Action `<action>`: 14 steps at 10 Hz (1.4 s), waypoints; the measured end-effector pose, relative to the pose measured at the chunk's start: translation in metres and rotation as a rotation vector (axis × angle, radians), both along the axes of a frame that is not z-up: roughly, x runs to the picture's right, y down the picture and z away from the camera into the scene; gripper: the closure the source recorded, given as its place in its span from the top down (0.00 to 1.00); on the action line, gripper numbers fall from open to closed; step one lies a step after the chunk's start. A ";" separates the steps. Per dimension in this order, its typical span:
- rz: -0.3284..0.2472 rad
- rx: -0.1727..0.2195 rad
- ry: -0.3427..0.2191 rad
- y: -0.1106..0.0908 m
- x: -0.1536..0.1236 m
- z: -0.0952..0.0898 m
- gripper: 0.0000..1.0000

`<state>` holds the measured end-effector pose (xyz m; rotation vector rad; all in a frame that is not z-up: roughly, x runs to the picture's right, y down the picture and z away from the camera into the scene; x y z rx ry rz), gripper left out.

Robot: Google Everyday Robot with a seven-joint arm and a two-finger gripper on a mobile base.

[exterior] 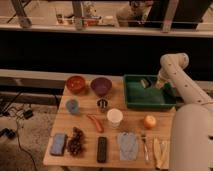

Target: Place brush in tray

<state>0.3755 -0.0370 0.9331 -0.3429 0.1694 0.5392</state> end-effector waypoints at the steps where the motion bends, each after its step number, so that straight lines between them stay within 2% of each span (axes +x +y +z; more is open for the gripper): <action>1: -0.010 -0.001 -0.016 -0.001 -0.003 0.004 0.00; 5: -0.043 -0.012 -0.088 -0.001 -0.030 0.025 0.00; 8: -0.059 -0.039 -0.127 0.010 -0.049 0.044 0.00; 10: -0.067 -0.049 -0.132 0.015 -0.051 0.050 0.00; 14: -0.086 -0.067 -0.105 0.013 -0.047 0.045 0.04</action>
